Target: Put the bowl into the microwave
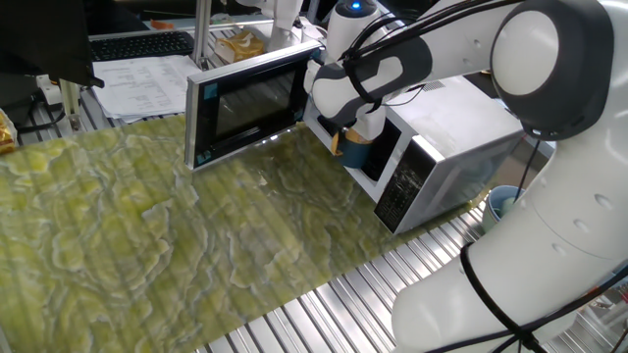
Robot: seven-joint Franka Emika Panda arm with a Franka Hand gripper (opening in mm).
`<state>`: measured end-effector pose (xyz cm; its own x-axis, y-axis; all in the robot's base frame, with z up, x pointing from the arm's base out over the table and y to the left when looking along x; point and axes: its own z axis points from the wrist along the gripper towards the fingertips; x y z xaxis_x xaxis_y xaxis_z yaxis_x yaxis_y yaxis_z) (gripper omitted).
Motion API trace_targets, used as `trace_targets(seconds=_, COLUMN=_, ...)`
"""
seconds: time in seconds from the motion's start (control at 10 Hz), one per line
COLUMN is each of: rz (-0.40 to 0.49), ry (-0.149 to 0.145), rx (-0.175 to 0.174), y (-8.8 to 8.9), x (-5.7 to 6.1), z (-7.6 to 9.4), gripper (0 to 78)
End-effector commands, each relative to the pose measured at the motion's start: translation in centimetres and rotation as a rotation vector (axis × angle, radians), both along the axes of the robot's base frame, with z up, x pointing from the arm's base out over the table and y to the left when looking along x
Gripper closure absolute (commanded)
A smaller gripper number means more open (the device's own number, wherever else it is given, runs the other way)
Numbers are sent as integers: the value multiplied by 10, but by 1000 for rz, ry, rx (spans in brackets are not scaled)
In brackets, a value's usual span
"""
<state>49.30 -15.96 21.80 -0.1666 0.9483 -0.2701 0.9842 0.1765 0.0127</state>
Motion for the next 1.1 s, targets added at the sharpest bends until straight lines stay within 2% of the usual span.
trace_targets(seconds=0.1, rz=3, ry=-6, rx=-81, y=-20, x=5, z=-11, gripper=748)
trace_targets(seconds=0.4, rz=10, ry=16, rx=-83, y=-37, x=7, z=-18, gripper=748)
trace_targets(seconds=0.5, rz=10, ry=16, rx=-84, y=-37, x=7, z=-18, gripper=748)
trace_targets(seconds=0.6, rz=11, ry=18, rx=-102, y=-42, x=7, z=-19, gripper=748)
trace_targets(seconds=1.1, rz=16, ry=14, rx=-98, y=-49, x=13, z=-23, gripper=748)
